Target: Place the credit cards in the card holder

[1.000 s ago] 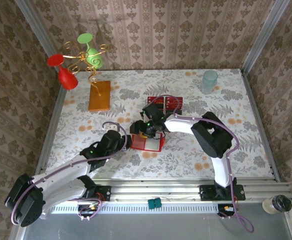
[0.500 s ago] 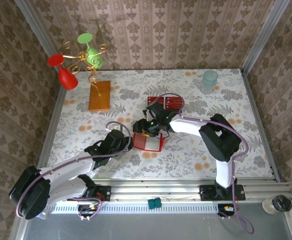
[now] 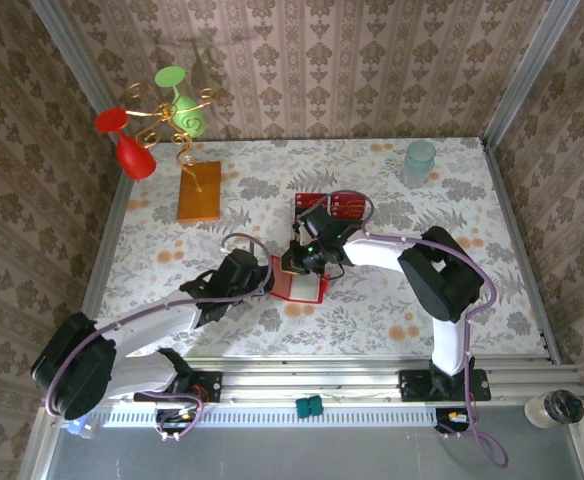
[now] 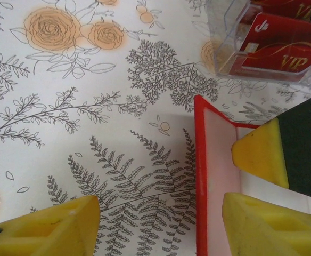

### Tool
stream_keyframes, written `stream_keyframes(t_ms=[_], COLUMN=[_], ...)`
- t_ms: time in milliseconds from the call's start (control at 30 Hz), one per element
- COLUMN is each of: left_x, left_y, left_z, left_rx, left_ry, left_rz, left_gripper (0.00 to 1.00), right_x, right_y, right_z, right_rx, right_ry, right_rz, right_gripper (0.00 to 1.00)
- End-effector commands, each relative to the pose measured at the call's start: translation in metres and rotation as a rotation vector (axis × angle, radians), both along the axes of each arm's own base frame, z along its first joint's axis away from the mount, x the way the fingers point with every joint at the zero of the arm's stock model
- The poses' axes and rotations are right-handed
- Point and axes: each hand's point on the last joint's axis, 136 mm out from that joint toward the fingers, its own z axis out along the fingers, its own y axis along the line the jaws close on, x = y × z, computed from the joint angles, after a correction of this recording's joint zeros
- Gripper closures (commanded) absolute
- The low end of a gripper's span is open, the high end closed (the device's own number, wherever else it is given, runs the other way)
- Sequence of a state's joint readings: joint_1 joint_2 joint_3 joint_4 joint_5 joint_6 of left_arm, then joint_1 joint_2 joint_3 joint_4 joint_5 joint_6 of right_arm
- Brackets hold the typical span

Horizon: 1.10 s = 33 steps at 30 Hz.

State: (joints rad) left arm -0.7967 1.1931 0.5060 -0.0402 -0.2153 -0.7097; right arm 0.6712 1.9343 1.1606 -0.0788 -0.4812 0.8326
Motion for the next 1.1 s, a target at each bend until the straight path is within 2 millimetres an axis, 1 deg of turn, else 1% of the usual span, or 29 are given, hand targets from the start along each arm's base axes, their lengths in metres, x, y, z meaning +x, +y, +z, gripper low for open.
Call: stream_keyframes(t_ms=[0, 133, 367, 467, 533, 567, 633, 700, 767, 900, 1000, 1067], left_x=[0.007, 0.007, 0.004, 0.002, 0.000, -0.001, -0.003, -0.004, -0.005, -0.007, -0.009, -0.010], left_y=[-0.007, -0.007, -0.005, -0.002, 0.000, 0.002, 0.004, 0.004, 0.005, 0.008, 0.009, 0.009], left_z=[0.002, -0.008, -0.030, -0.039, -0.043, -0.045, -0.047, -0.048, -0.048, -0.050, -0.050, -0.051], left_rx=[0.020, 0.047, 0.099, 0.112, 0.120, 0.125, 0.129, 0.130, 0.133, 0.134, 0.134, 0.136], left_ry=[-0.009, 0.011, 0.052, 0.071, 0.077, 0.078, 0.083, 0.083, 0.082, 0.083, 0.084, 0.084], left_rz=[-0.026, -0.033, -0.045, -0.037, -0.029, -0.024, -0.019, -0.017, -0.012, -0.002, 0.002, 0.004], left_gripper=[0.37, 0.36, 0.36, 0.36, 0.36, 0.36, 0.36, 0.36, 0.36, 0.36, 0.36, 0.37], right_x=[-0.001, -0.001, -0.003, -0.002, 0.002, 0.006, 0.015, 0.026, 0.037, 0.052, 0.060, 0.062], right_y=[0.003, 0.003, 0.003, 0.005, 0.002, 0.000, -0.011, -0.024, -0.039, -0.068, -0.080, -0.084], right_z=[-0.009, -0.017, -0.016, -0.007, 0.007, 0.017, 0.033, 0.050, 0.061, 0.072, 0.070, 0.067], right_rx=[-0.015, -0.022, -0.019, -0.006, -0.001, -0.005, -0.032, -0.077, -0.147, -0.368, -0.500, -0.567], right_ry=[0.022, 0.037, 0.041, 0.026, 0.003, -0.020, -0.061, -0.115, -0.164, -0.275, -0.328, -0.348], right_rz=[0.030, 0.031, 0.032, 0.039, 0.046, 0.048, 0.049, 0.060, 0.078, 0.172, 0.262, 0.321], right_gripper=[0.94, 0.93, 0.93, 0.93, 0.91, 0.89, 0.80, 0.67, 0.60, 0.57, 0.57, 0.58])
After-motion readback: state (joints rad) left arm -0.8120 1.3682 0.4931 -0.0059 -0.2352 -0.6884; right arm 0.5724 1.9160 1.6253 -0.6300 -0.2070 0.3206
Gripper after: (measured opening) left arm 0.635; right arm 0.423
